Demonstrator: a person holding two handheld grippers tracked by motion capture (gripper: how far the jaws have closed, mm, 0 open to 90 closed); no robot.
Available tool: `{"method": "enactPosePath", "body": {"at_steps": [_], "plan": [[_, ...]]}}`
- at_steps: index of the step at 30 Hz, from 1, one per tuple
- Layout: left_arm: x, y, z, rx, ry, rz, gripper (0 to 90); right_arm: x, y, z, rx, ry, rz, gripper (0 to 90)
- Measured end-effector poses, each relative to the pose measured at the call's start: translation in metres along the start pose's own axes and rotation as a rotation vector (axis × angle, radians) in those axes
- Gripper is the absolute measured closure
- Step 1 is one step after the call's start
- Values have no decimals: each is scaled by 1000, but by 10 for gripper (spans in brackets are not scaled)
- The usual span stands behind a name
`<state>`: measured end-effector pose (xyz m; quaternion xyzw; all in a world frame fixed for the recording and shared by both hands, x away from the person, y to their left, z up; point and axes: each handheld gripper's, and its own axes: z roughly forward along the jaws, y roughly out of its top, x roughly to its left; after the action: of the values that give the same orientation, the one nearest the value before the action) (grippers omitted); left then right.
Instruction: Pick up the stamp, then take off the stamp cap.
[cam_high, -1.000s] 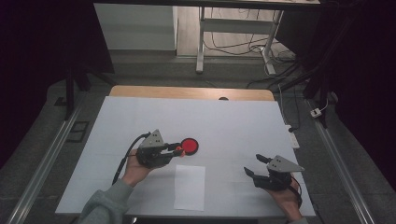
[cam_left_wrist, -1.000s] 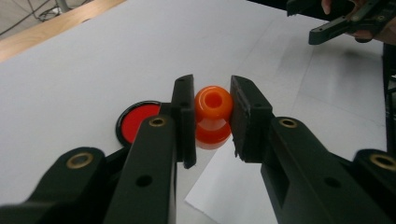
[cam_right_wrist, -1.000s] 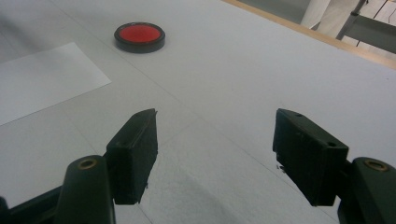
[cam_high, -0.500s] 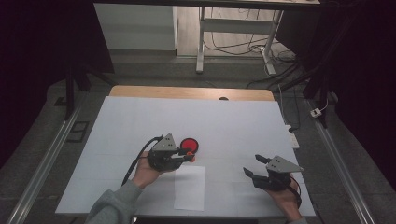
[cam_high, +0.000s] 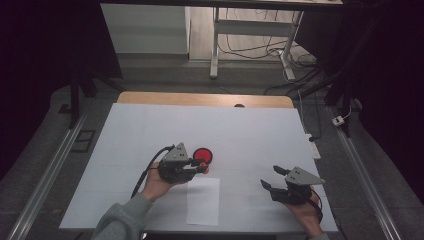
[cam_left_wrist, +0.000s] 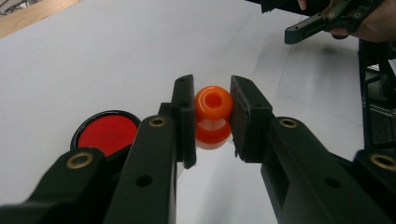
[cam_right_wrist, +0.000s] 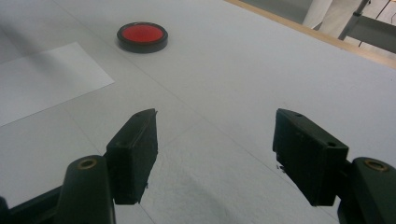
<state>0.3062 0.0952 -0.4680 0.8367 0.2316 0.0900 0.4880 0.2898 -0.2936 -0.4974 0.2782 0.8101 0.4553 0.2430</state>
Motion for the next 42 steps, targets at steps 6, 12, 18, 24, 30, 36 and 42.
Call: {"method": "enactPosePath", "body": {"at_steps": [6, 12, 18, 24, 30, 36, 42], "plan": [[0, 0, 2, 3, -2, -2, 723, 0, 1, -1, -9, 0, 5, 303], [1, 0, 2, 0, -2, -4, 723, 3, 3, -1, -14, 8, 3, 303], [1, -1, 3, 4, -7, -1, 723, 8, 9, 3, -23, 31, 2, 304], [2, -1, 2, 0, -9, -3, 723, 17, 20, 15, -25, 57, -6, 303], [2, -1, 1, -2, -11, -4, 723, 26, 26, 28, -21, 92, -7, 308], [2, -1, 1, 0, -13, -3, 723, 32, 31, 37, -18, 121, -10, 310], [2, -1, 2, 3, -14, -3, 723, 38, 35, 46, -9, 152, -9, 310]]}}
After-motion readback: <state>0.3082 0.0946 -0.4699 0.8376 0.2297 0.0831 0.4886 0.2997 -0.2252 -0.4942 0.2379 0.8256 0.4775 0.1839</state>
